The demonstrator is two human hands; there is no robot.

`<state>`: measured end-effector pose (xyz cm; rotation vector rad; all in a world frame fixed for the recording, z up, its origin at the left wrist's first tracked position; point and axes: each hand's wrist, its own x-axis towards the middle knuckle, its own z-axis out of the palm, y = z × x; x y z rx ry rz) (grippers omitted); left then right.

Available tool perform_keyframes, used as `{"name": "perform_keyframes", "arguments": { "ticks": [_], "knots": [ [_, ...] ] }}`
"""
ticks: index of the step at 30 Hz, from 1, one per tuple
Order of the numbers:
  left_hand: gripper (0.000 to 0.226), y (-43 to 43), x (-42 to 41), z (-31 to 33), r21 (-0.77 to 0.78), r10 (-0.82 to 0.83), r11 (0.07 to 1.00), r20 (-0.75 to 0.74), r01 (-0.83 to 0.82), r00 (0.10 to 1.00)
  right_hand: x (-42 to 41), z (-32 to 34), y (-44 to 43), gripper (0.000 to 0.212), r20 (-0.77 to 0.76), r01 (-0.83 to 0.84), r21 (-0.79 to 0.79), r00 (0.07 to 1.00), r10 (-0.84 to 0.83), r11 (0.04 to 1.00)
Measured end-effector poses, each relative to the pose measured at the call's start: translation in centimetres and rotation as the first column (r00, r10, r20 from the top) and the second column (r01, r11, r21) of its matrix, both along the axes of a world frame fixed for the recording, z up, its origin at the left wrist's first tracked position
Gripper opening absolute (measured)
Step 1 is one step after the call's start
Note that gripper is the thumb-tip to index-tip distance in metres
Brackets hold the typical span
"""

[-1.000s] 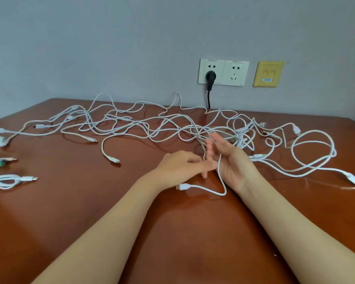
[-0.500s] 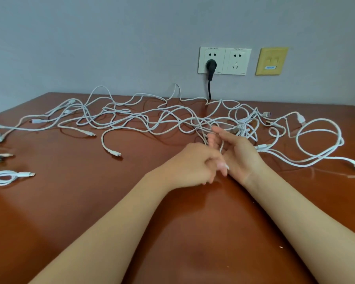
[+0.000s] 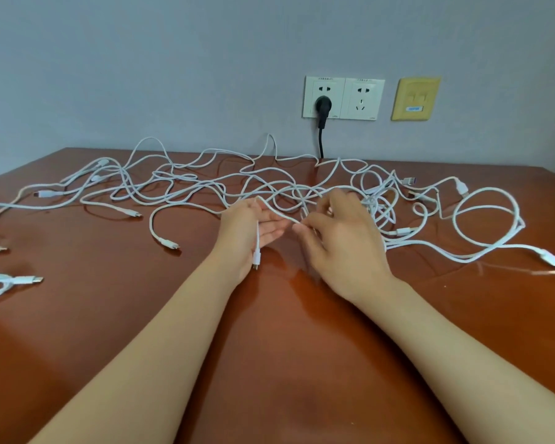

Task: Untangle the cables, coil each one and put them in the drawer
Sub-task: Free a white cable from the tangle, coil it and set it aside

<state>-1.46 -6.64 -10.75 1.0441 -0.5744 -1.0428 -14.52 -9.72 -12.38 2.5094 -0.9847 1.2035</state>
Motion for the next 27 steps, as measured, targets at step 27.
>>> {"name": "perform_keyframes", "arguments": {
  "ticks": [27],
  "knots": [
    [0.024, 0.0, -0.8, -0.5, -0.111, -0.436, 0.897, -0.057, 0.429, 0.898, 0.7, -0.2, 0.0, 0.036, 0.145, -0.226, 0.739, 0.973, 0.178, 0.635]
  ]
}}
